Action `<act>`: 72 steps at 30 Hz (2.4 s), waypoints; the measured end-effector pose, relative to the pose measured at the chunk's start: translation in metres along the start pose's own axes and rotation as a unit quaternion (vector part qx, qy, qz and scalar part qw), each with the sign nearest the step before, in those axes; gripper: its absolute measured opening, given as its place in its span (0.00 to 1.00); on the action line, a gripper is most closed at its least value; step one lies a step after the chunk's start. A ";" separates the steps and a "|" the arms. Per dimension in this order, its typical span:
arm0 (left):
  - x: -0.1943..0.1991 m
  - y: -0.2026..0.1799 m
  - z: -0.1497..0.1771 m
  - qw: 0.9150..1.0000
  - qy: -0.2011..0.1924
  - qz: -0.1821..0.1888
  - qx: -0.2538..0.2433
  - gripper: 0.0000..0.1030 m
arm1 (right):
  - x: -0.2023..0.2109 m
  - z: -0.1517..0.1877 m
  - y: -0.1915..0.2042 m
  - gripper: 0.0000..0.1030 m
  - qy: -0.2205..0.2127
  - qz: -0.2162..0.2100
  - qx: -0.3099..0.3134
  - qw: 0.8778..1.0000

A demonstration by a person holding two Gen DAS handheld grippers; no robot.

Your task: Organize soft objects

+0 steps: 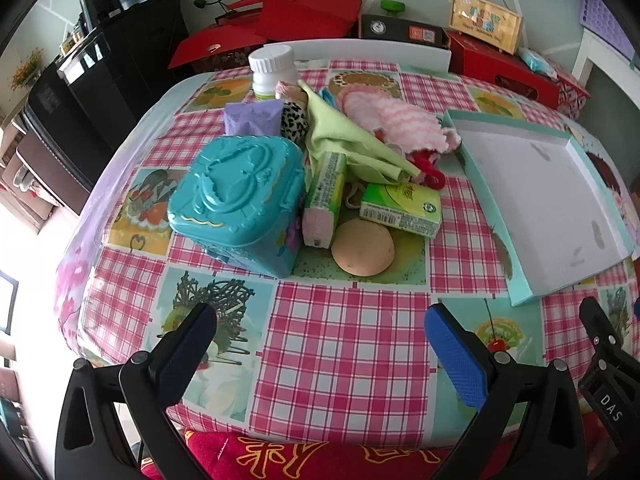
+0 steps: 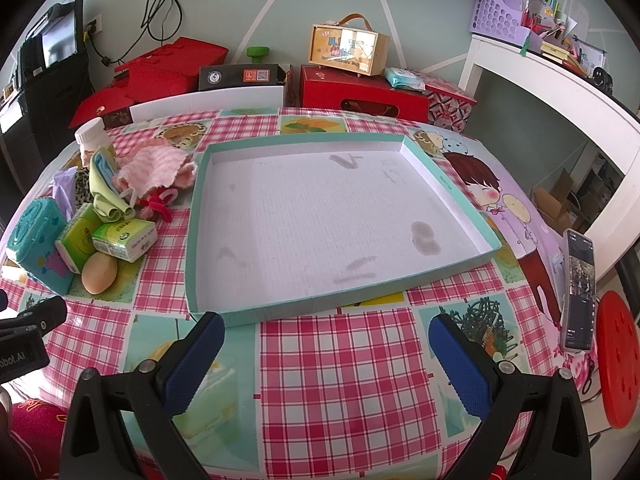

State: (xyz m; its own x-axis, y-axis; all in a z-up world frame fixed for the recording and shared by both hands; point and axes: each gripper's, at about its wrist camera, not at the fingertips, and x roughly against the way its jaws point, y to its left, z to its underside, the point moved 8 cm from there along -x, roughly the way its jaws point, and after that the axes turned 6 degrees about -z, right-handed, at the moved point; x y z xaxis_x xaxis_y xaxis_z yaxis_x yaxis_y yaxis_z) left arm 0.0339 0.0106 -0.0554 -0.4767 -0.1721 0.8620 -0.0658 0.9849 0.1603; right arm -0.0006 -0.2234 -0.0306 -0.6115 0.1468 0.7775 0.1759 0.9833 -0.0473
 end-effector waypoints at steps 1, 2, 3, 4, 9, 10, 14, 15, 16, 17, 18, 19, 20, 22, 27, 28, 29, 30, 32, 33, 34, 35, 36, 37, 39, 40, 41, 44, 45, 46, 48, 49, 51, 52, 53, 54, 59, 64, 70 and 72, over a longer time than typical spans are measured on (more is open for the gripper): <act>0.002 0.001 -0.002 1.000 -0.001 0.003 0.001 1.00 | 0.002 -0.001 0.000 1.00 -0.004 -0.007 -0.001 1.000; 0.005 0.002 -0.005 1.000 -0.003 0.006 0.001 1.00 | 0.003 -0.002 0.001 1.00 -0.007 -0.014 -0.003 1.000; 0.007 0.002 -0.009 1.000 -0.003 0.009 0.001 1.00 | 0.004 -0.004 0.001 1.00 -0.011 -0.021 -0.007 1.000; 0.011 0.003 -0.014 1.000 -0.004 0.016 0.003 1.00 | 0.007 -0.007 0.002 1.00 -0.016 -0.028 -0.010 0.999; 0.028 0.011 -0.054 0.998 -0.021 0.045 0.029 1.00 | 0.015 -0.041 0.015 1.00 -0.040 -0.073 -0.014 0.996; 0.029 0.015 -0.062 0.998 -0.025 0.044 0.036 1.00 | 0.016 -0.049 0.021 1.00 -0.044 -0.084 -0.010 0.995; 0.020 0.041 -0.097 0.996 -0.020 0.041 0.082 1.00 | 0.014 -0.078 0.048 1.00 -0.051 -0.118 0.009 0.992; 0.016 0.047 -0.103 0.995 -0.015 0.042 0.094 1.00 | 0.013 -0.083 0.055 1.00 -0.051 -0.126 0.013 0.991; 0.011 0.054 -0.107 0.993 -0.009 0.042 0.108 1.00 | 0.010 -0.089 0.064 1.00 -0.050 -0.135 0.018 0.989; 0.005 0.061 -0.113 0.991 -0.003 0.044 0.123 1.00 | 0.007 -0.094 0.072 1.00 -0.046 -0.142 0.023 0.988; 0.001 0.066 -0.116 0.990 0.001 0.045 0.133 1.00 | 0.004 -0.098 0.080 1.00 -0.043 -0.151 0.028 0.987; -0.003 0.071 -0.121 0.989 0.004 0.047 0.142 1.00 | 0.000 -0.103 0.092 1.00 -0.040 -0.162 0.034 0.985; -0.008 0.075 -0.124 0.988 0.007 0.047 0.150 1.00 | -0.004 -0.106 0.100 1.00 -0.036 -0.170 0.040 0.984; -0.016 0.080 -0.131 0.986 0.011 0.046 0.161 1.00 | -0.012 -0.111 0.121 1.00 -0.027 -0.187 0.055 0.980; -0.041 0.086 -0.142 0.982 0.031 0.045 0.179 1.00 | -0.033 -0.119 0.159 0.94 -0.010 -0.217 0.086 0.972; -0.048 0.086 -0.144 0.981 0.035 0.046 0.183 1.00 | -0.038 -0.120 0.167 0.90 -0.004 -0.223 0.093 0.970; -0.052 0.086 -0.145 0.981 0.038 0.048 0.185 1.00 | -0.042 -0.120 0.173 0.88 0.000 -0.229 0.097 0.969; -0.056 0.085 -0.146 0.980 0.042 0.050 0.186 1.00 | -0.047 -0.119 0.180 0.86 0.007 -0.239 0.103 0.966; -0.063 0.083 -0.149 0.981 0.043 0.051 0.180 1.00 | -0.055 -0.118 0.190 0.82 0.018 -0.251 0.113 0.961; -0.067 0.082 -0.149 0.983 0.043 0.048 0.174 1.00 | -0.059 -0.118 0.192 0.82 0.021 -0.253 0.117 0.960; -0.072 0.080 -0.149 0.984 0.044 0.044 0.166 1.00 | -0.063 -0.117 0.197 0.82 0.026 -0.258 0.122 0.958; -0.077 0.080 -0.148 0.985 0.048 0.042 0.163 1.00 | -0.065 -0.116 0.201 0.82 0.030 -0.264 0.125 0.956; -0.082 0.080 -0.148 0.985 0.054 0.039 0.162 1.00 | -0.068 -0.115 0.203 0.82 0.034 -0.269 0.128 0.954; -0.086 0.080 -0.149 0.985 0.056 0.038 0.161 1.00 | -0.072 -0.113 0.208 0.81 0.039 -0.275 0.131 0.952; -0.091 0.081 -0.149 0.985 0.059 0.039 0.158 1.00 | -0.079 -0.111 0.215 0.77 0.048 -0.282 0.137 0.948; -0.092 0.080 -0.148 0.985 0.061 0.039 0.154 1.00 | -0.084 -0.109 0.218 0.72 0.056 -0.285 0.139 0.947; -0.094 0.079 -0.148 0.986 0.062 0.039 0.149 1.00 | -0.087 -0.108 0.219 0.68 0.063 -0.288 0.139 0.945; -0.097 0.077 -0.148 0.988 0.064 0.036 0.136 0.99 | -0.092 -0.104 0.222 0.62 0.074 -0.296 0.136 0.942; -0.098 0.076 -0.148 0.989 0.064 0.032 0.132 0.99 | -0.092 -0.103 0.222 0.62 0.075 -0.298 0.137 0.942; -0.099 0.076 -0.148 0.989 0.064 0.030 0.128 0.99 | -0.091 -0.103 0.222 0.62 0.074 -0.297 0.139 0.942; -0.101 0.074 -0.146 0.990 0.067 0.029 0.122 0.90 | -0.091 -0.103 0.222 0.62 0.074 -0.296 0.137 0.942; -0.102 0.073 -0.145 0.990 0.071 0.031 0.119 0.82 | -0.091 -0.103 0.222 0.62 0.075 -0.296 0.135 0.943; -0.106 0.070 -0.144 0.990 0.076 0.034 0.116 0.78 | -0.091 -0.103 0.221 0.62 0.076 -0.297 0.133 0.943; -0.107 0.069 -0.143 0.990 0.078 0.034 0.114 0.77 | -0.092 -0.103 0.221 0.62 0.077 -0.296 0.132 0.943; -0.108 0.069 -0.142 0.990 0.079 0.031 0.111 0.73 | -0.092 -0.103 0.222 0.62 0.077 -0.296 0.132 0.943; -0.109 0.069 -0.142 0.991 0.077 0.027 0.108 0.69 | -0.090 -0.102 0.221 0.62 0.078 -0.296 0.132 0.943; -0.110 0.070 -0.142 0.990 0.077 0.036 0.113 0.56 | -0.090 -0.101 0.222 0.62 0.081 -0.300 0.132 0.941; -0.110 0.072 -0.142 0.989 0.072 0.049 0.123 0.54 | -0.082 -0.101 0.224 0.57 0.074 -0.316 0.136 0.936; -0.111 0.080 -0.140 0.986 0.073 0.053 0.139 0.54 | -0.078 -0.099 0.229 0.42 0.078 -0.337 0.139 0.928; -0.112 0.083 -0.140 0.985 0.074 0.054 0.144 0.54 | -0.078 -0.098 0.230 0.36 0.080 -0.342 0.137 0.926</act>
State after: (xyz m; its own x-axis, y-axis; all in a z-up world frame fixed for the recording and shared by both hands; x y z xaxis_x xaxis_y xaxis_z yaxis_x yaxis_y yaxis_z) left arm 0.2044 0.1088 -0.0717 -0.3630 -0.0465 0.9306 -0.2782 0.9586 -0.0606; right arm 0.1634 -0.0196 -0.0406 -0.3807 -0.5175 0.7664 -0.4267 0.8335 0.3509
